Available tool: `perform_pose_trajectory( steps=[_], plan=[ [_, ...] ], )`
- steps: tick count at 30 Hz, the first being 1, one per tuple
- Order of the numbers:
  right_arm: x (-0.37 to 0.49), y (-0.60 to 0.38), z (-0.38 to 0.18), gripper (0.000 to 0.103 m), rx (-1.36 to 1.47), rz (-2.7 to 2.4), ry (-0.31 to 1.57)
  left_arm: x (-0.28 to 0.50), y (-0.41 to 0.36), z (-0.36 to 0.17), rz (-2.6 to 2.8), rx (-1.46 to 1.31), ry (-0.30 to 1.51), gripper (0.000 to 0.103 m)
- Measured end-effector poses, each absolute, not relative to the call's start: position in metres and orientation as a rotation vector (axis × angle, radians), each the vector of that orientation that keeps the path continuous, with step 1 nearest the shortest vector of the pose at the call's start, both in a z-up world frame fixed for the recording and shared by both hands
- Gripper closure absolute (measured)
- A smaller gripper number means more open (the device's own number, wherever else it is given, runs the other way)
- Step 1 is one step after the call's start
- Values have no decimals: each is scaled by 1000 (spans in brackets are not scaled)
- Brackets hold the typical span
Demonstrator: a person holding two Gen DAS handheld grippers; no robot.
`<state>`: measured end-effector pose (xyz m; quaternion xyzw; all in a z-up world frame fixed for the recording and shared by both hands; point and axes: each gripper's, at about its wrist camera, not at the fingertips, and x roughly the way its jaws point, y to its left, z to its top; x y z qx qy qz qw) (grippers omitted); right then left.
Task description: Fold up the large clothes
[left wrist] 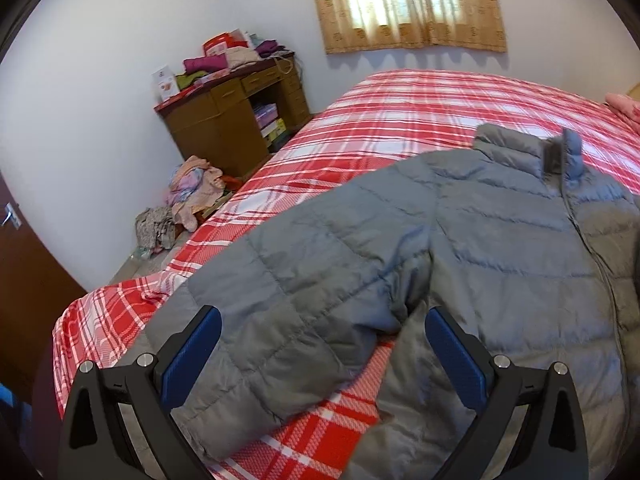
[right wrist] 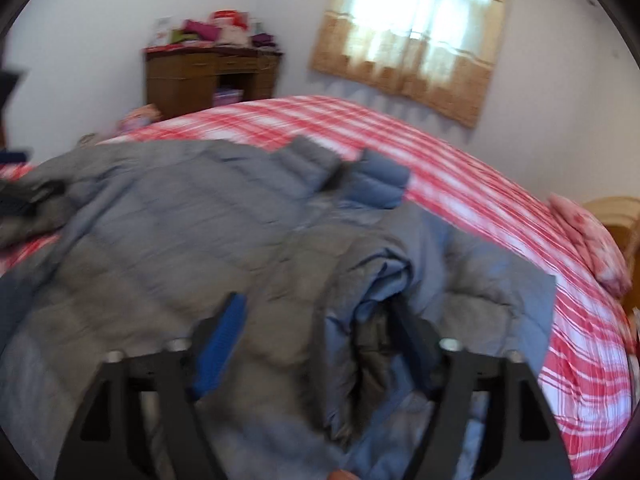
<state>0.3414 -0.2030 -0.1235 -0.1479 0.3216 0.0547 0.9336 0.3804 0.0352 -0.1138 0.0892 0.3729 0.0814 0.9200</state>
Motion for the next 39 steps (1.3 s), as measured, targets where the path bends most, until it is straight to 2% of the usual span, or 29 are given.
perform_pose_trajectory(
  steps=[3,7,10,11,13,16,18,25,27,28,29,30,39],
  plan=[
    [316,-206,-124,19,-321,161,654,386,26,-106,165,166,765,1],
    [299,-243,-123,19,-199,127,625,389,-12,-98,102,176,749,1],
    [293,-266,-123,15,-153,88,603,391,-48,-98,52,193,751,1],
    [292,-271,-123,10,-148,79,599,391,-57,-98,35,192,753,1],
    [292,-284,-127,10,-129,44,601,393,-81,-98,-4,193,762,1],
    [298,-305,-135,15,-107,-63,630,394,-110,-95,-52,188,756,1],
    [307,-316,-145,24,-77,-121,668,396,-132,-97,-102,186,773,1],
    [319,-319,-165,24,-42,-156,713,437,-193,-135,-161,243,850,1],
    [320,-323,-166,22,-39,-161,712,444,-198,-142,-203,217,862,12],
    [321,-324,-167,21,-33,-168,712,443,-199,-144,-229,205,865,43],
    [319,-327,-167,21,-26,-174,708,442,-201,-145,-269,193,875,65],
    [318,-327,-167,21,-18,-178,699,440,-202,-145,-301,187,886,94],
    [300,-343,-164,18,28,-185,647,410,-157,-110,-233,204,749,96]
  ],
)
